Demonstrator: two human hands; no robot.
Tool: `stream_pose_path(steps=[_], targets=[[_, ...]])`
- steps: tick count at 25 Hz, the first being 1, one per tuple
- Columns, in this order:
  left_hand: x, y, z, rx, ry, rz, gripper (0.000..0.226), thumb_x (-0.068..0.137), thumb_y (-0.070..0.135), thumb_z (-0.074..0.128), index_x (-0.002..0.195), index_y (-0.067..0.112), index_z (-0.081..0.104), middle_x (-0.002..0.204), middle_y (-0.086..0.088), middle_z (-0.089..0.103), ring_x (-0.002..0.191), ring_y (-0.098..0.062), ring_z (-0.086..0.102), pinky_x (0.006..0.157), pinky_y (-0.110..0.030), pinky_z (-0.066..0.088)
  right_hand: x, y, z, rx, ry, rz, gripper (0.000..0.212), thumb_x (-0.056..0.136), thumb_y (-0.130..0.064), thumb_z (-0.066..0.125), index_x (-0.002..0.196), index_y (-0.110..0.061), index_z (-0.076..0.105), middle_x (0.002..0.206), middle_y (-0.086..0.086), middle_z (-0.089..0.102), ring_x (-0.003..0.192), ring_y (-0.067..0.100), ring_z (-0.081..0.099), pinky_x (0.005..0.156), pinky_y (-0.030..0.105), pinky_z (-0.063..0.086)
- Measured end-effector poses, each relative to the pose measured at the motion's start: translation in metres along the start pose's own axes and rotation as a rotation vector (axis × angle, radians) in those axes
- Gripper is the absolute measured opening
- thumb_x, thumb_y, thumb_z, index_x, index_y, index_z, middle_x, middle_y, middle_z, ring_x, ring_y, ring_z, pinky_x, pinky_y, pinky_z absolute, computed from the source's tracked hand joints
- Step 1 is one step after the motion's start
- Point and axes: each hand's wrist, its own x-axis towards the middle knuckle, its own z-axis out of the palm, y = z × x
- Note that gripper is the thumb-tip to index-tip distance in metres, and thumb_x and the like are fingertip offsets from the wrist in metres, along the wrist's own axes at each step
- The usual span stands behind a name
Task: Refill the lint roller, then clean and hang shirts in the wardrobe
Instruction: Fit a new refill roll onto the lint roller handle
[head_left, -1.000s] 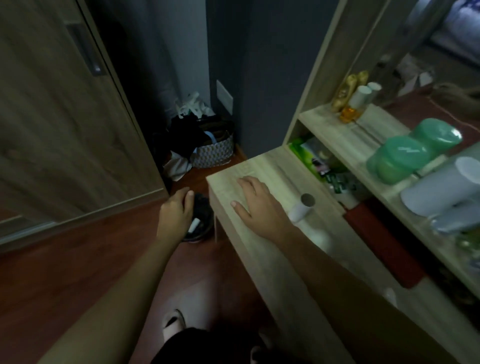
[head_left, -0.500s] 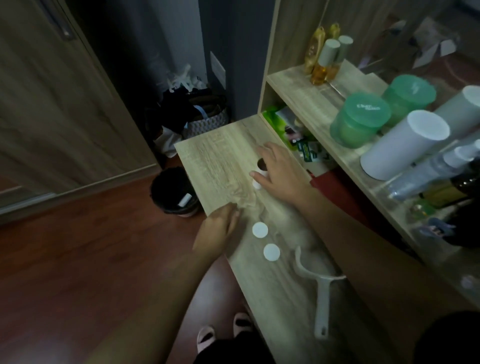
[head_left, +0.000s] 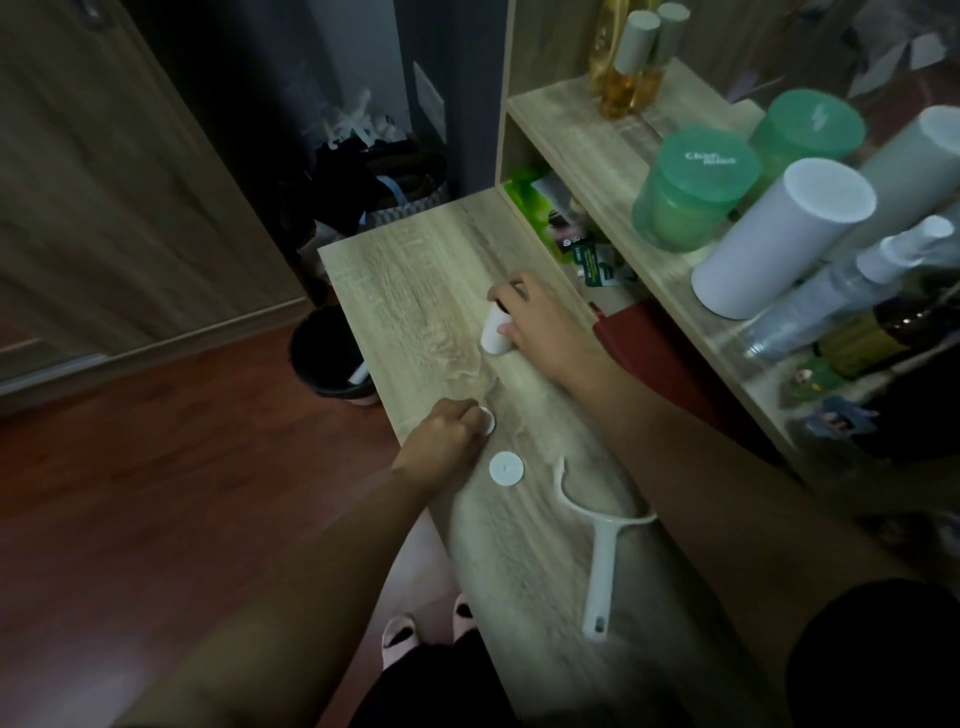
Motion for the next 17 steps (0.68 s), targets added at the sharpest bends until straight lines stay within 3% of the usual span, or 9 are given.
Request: stream_pose_path(steps=[3,5,8,12,15,17], targets=[[0.000,0.003,0.001,-0.042,0.004,-0.062,0.014,0.085,0.016,0.059,0.089,0.003,0.060,0.088,-0.016,0.063,0.085,-0.034,0.058,0.064,-0.032,0.041,-0.030,0.009,-0.012,0.159,0.100,0.017,0.036,0.084,-0.013,0.062,0.118,-0.010,0.048,0.127,0.012,0.045,0.110,0.030,0.049,0.085,0.039,0.044],[-0.002,0.009,-0.006,-0.155,0.135,-0.313,0.020,0.085,0.023,0.064,0.091,0.005,0.063,0.087,-0.010,0.066,0.081,-0.026,0.059,0.066,-0.027,0.037,-0.055,0.015,-0.021,0.210,0.155,0.020,0.035,0.084,-0.016,0.063,0.113,-0.007,0.046,0.119,0.011,0.048,0.102,0.025,0.051,0.075,0.031,0.039],[-0.003,0.026,-0.030,-0.584,0.392,-0.700,0.019,0.084,0.031,0.067,0.090,0.012,0.065,0.085,0.006,0.067,0.081,-0.007,0.063,0.071,-0.020,0.042,-0.094,0.021,-0.032,0.340,0.234,0.098,0.037,0.082,-0.018,0.065,0.111,-0.005,0.044,0.111,0.006,0.041,0.094,0.017,0.046,0.071,0.026,0.034],[-0.004,0.056,-0.062,-1.127,0.461,-0.623,0.008,0.085,0.024,0.068,0.091,0.018,0.067,0.094,-0.002,0.070,0.093,-0.018,0.067,0.083,-0.032,0.054,-0.137,0.019,-0.037,0.580,0.220,0.060,0.051,0.082,-0.026,0.064,0.127,-0.012,0.043,0.115,-0.004,0.036,0.104,0.007,0.046,0.086,0.024,0.046],[-0.011,0.084,-0.077,-1.221,0.402,-0.521,0.005,0.086,0.015,0.066,0.090,0.018,0.067,0.095,-0.006,0.068,0.090,-0.019,0.065,0.076,-0.024,0.053,-0.157,0.011,-0.046,0.705,0.190,0.007,0.051,0.081,-0.041,0.056,0.127,-0.025,0.043,0.115,-0.015,0.034,0.109,-0.007,0.044,0.089,0.014,0.046],[-0.014,0.093,-0.082,-1.271,0.390,-0.512,0.005,0.087,0.015,0.065,0.091,0.017,0.068,0.098,-0.008,0.067,0.093,-0.020,0.065,0.079,-0.026,0.053,-0.163,0.005,-0.049,0.740,0.195,-0.007,0.050,0.080,-0.043,0.055,0.127,-0.026,0.043,0.115,-0.018,0.033,0.111,-0.008,0.042,0.089,0.012,0.046]])
